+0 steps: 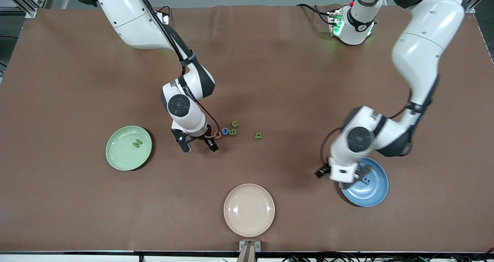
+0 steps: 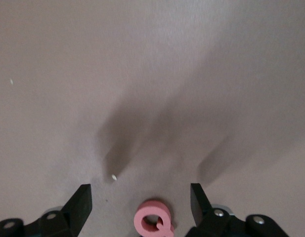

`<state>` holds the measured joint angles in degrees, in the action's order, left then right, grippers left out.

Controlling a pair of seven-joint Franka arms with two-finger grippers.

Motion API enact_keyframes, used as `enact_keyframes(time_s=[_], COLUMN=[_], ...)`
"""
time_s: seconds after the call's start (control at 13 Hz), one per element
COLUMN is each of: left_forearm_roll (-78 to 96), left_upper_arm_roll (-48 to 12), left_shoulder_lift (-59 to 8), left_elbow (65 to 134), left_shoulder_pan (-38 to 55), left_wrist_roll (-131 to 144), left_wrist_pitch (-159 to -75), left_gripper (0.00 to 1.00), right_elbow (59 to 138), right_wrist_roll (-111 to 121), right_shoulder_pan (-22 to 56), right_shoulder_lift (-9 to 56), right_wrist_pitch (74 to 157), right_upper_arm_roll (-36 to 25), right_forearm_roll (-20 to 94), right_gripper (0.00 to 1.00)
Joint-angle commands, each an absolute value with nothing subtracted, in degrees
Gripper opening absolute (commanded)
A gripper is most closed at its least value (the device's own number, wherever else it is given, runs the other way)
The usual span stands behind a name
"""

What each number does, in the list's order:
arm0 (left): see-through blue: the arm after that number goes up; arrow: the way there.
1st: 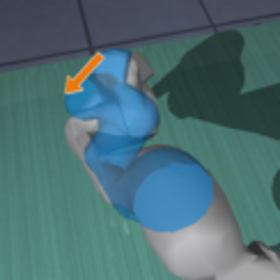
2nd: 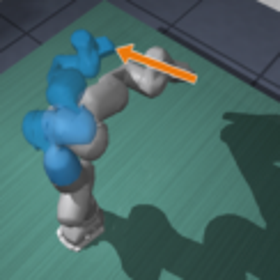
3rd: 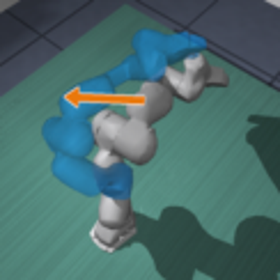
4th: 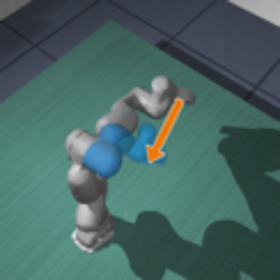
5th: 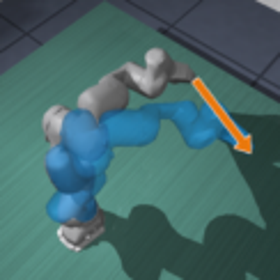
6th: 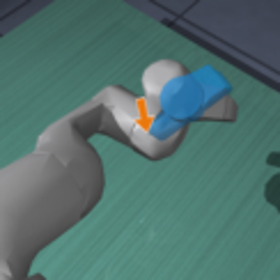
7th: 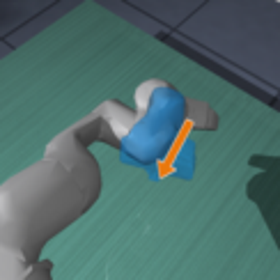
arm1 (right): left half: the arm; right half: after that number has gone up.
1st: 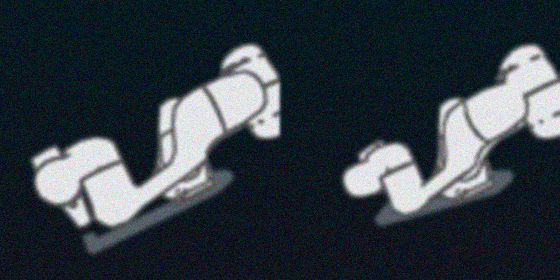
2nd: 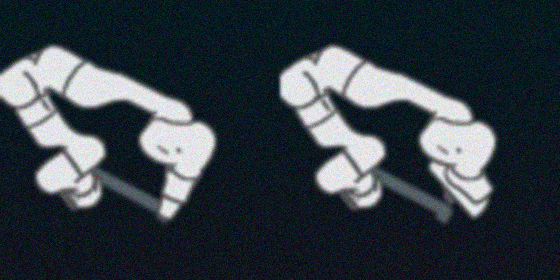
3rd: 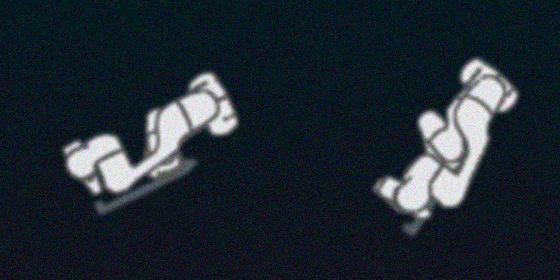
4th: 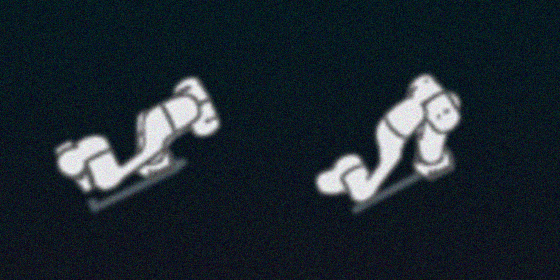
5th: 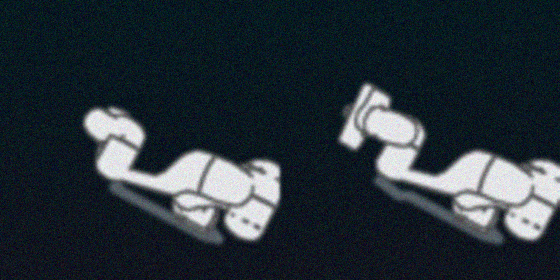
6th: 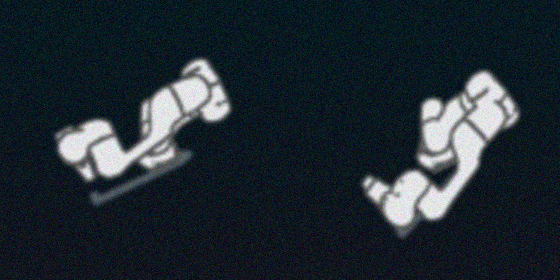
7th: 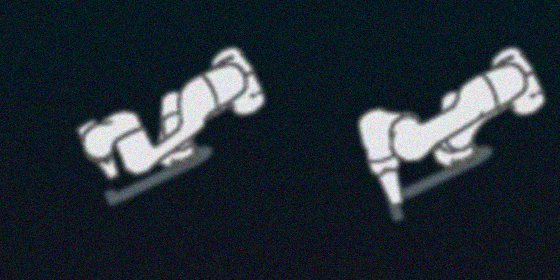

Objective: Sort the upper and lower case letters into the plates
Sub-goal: 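Drop the m on the blue plate while the right gripper grasps pink Q, then carry the Q to the green plate while the left gripper grasps green p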

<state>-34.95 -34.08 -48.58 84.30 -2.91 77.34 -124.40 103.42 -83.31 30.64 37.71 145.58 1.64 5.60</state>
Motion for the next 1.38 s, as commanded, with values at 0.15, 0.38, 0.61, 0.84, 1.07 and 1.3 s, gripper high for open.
enact_keyframes(time_s=[0.15, 0.38, 0.61, 0.84, 1.07, 1.3], left_forearm_roll=[-32.6, -29.4, -29.4, -29.4, -29.8, -30.1], left_upper_arm_roll=[-33.5, -33.3, -33.3, -33.0, -32.8, -31.3], left_shoulder_lift=[-48.7, -49.8, -51.7, -52.1, -52.9, -53.3], left_elbow=[84.3, 84.4, 84.4, 84.5, 84.4, 84.4], left_shoulder_pan=[7.0, 11.3, 14.1, 16.1, 17.7, 18.5], left_wrist_roll=[99.9, 113.8, 128.1, 136.6, 137.5, 137.5], left_wrist_pitch=[-123.2, -123.5, -124.8, -127.9, -128.1, -129.7], left_gripper=[0.90, 0.81, 0.77, 0.71, 0.67, 0.66], right_elbow=[103.2, 103.3, 103.4, 103.4, 103.4, 103.9], right_wrist_roll=[-85.9, -86.0, -85.9, -85.6, -82.9, -72.1], right_shoulder_pan=[33.1, 33.9, 33.9, 33.6, 31.9, 26.3], right_shoulder_lift=[38.6, 38.8, 38.8, 38.6, 37.8, 33.1], right_wrist_pitch=[145.5, 145.6, 145.5, 145.1, 144.7, 136.3], right_upper_arm_roll=[1.1, 1.1, 1.1, 1.1, 1.0, 0.8], right_forearm_roll=[5.4, 5.5, 5.4, 5.4, 5.4, 5.3], right_gripper=[0.79, 0.68, 0.47, 0.14, 0.01, 0.00])
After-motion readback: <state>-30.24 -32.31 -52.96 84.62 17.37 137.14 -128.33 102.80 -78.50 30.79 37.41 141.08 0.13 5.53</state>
